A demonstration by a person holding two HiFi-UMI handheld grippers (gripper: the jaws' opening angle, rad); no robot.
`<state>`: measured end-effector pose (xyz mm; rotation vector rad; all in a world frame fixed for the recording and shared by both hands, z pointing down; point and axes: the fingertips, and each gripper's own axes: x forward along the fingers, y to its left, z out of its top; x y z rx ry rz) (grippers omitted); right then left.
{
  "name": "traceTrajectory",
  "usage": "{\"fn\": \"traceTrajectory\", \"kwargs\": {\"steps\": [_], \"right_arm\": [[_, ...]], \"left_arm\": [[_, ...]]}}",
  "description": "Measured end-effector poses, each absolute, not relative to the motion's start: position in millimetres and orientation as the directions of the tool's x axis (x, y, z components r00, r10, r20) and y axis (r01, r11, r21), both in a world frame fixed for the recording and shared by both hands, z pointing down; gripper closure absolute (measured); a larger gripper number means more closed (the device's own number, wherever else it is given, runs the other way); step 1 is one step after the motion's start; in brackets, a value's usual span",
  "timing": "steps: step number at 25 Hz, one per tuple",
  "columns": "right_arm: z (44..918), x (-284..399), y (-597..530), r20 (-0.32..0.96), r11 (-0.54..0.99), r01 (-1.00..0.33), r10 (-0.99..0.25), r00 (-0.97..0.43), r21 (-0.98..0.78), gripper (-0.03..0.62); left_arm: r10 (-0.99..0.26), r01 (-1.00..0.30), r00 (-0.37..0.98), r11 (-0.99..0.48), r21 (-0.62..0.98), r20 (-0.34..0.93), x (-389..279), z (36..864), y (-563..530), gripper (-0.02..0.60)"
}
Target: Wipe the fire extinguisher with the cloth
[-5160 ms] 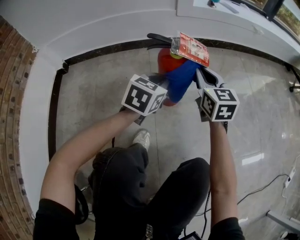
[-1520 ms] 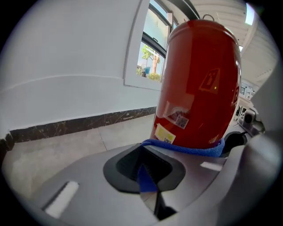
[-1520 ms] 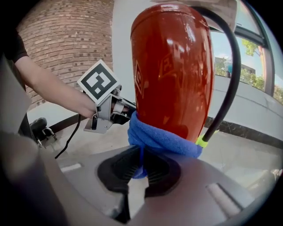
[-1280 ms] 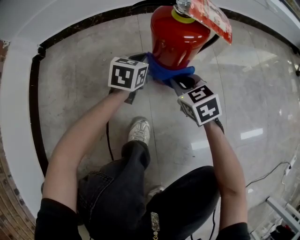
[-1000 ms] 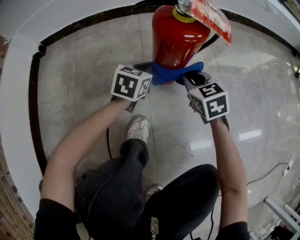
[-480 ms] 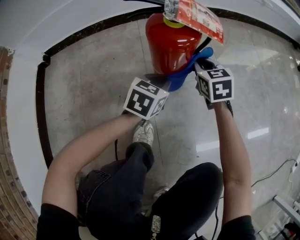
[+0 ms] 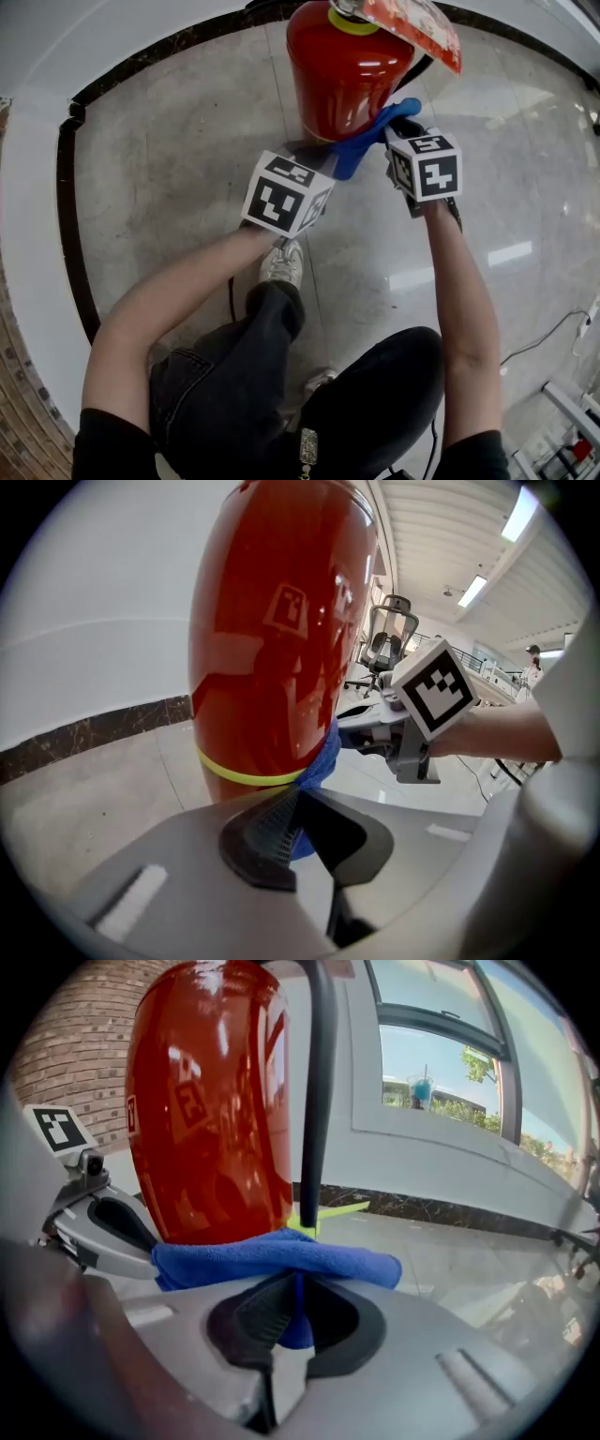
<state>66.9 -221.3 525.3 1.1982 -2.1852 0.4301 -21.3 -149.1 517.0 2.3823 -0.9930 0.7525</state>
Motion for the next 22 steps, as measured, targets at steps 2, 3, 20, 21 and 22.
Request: {"fn": "traceTrajectory", "kwargs": {"steps": [2, 3, 20, 21, 22], "right_arm": [[537, 65, -214, 0.672, 0.547, -0.837, -0.622, -0.402, 0.005, 0.569], [542, 62, -209, 0.685, 0.557, -0.83, -0.606, -0.405, 0.003, 0.569], [551, -8, -146, 0.724, 0.719, -0.682, -0.397, -0.564, -0.137, 0.569], [552, -10, -145, 0.722, 0.715, -0.683, -0.395, -0.568, -0.147, 0.569], [554, -13, -143, 0.72, 0.712, -0.685, -0.393, -0.572, -0.154, 0.569]], "left_arm": [[-0.509, -0.755, 0.58, -0.629, 0.186, 0.636, -29, 519, -151, 0.569], [-0.514, -0.76, 0.573, -0.624, 0.181, 0.638, -35, 519, -152, 0.569], [-0.644, -0.851, 0.446, -0.519, 0.072, 0.622, -99, 520, -216, 0.569], [-0.644, -0.851, 0.445, -0.521, 0.068, 0.622, -99, 523, -219, 0.569], [-0.643, -0.849, 0.442, -0.525, 0.061, 0.625, -99, 528, -221, 0.569]]}}
